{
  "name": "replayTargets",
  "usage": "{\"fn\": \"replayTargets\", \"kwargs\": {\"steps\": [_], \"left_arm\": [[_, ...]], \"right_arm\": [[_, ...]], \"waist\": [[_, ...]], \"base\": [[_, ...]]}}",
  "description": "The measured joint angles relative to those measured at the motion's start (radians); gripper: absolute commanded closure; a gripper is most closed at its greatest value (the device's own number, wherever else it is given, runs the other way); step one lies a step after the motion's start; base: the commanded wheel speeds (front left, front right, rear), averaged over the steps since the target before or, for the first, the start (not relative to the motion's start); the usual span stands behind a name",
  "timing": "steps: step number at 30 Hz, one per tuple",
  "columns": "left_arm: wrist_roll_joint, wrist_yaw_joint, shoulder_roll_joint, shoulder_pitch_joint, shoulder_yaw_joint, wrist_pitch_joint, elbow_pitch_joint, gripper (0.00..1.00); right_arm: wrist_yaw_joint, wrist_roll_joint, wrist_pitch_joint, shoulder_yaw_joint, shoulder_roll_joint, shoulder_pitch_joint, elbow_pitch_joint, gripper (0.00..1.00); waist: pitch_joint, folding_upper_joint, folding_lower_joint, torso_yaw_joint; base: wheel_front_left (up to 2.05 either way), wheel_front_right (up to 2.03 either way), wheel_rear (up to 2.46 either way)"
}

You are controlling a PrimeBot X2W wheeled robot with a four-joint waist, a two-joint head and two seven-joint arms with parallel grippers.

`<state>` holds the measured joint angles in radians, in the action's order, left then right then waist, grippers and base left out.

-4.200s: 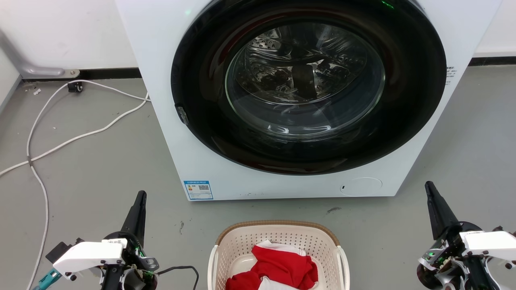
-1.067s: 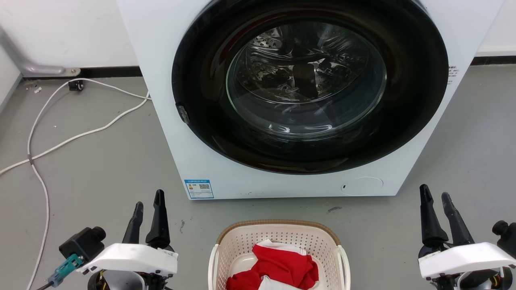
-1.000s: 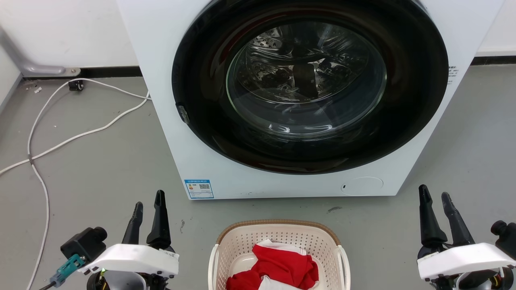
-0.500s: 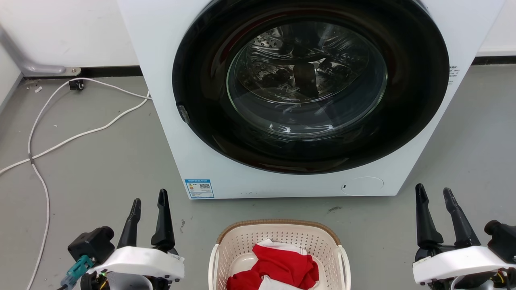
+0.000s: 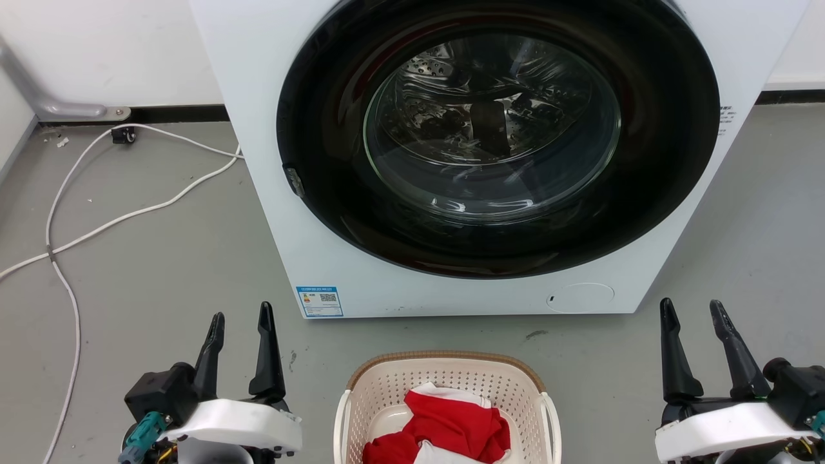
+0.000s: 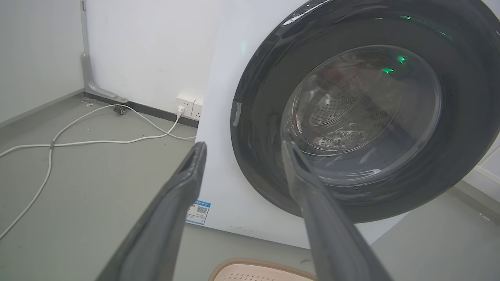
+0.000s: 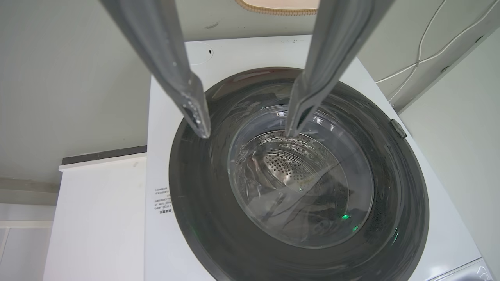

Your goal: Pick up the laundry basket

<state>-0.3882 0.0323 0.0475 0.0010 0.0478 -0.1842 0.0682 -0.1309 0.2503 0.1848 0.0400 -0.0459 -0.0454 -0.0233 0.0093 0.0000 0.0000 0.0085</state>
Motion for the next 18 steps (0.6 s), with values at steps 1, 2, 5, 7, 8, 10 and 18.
{"fn": "replayTargets", "kwargs": {"steps": [1,2,5,7,8,10,18], "left_arm": [[0.020,0.000,0.000,0.000,0.002,-0.004,-0.002,0.00],[0.030,0.000,0.000,0.001,0.002,-0.004,-0.004,0.00],[0.048,0.000,0.000,0.004,0.002,-0.012,-0.008,0.00],[0.068,-0.001,0.000,0.007,0.004,-0.014,-0.010,0.00],[0.075,-0.002,0.000,0.009,0.004,-0.015,-0.012,0.00],[0.091,-0.002,0.000,0.011,0.005,-0.022,-0.014,0.00],[0.157,-0.002,0.000,0.020,0.013,-0.037,-0.017,0.00]], "right_arm": [[0.000,-0.018,0.001,0.000,0.000,-0.002,0.003,0.00],[0.000,-0.026,0.005,-0.001,0.000,-0.003,0.005,0.00],[0.000,-0.047,0.010,0.000,0.000,-0.004,0.009,0.00],[0.000,-0.062,0.013,0.000,0.000,-0.007,0.011,0.00],[0.000,-0.070,0.015,0.000,0.000,-0.007,0.013,0.00],[0.000,-0.088,0.021,0.000,0.000,-0.007,0.016,0.00],[0.000,-0.158,0.035,-0.001,-0.001,-0.018,0.026,0.00]], "waist": [[0.000,0.0001,0.0000,0.000],[0.000,0.0000,0.0000,0.000],[0.000,0.0000,0.0000,-0.001],[0.000,0.0000,0.0000,-0.001],[0.001,0.0000,0.0000,-0.001],[0.001,0.0000,0.0000,-0.001],[0.000,0.0000,0.0000,-0.002]], "base": [[0.00,0.00,0.00],[0.00,0.00,0.00],[0.00,0.00,0.00],[0.00,0.00,0.00],[0.00,0.00,0.00],[0.00,0.00,0.00],[0.00,0.00,0.00]]}}
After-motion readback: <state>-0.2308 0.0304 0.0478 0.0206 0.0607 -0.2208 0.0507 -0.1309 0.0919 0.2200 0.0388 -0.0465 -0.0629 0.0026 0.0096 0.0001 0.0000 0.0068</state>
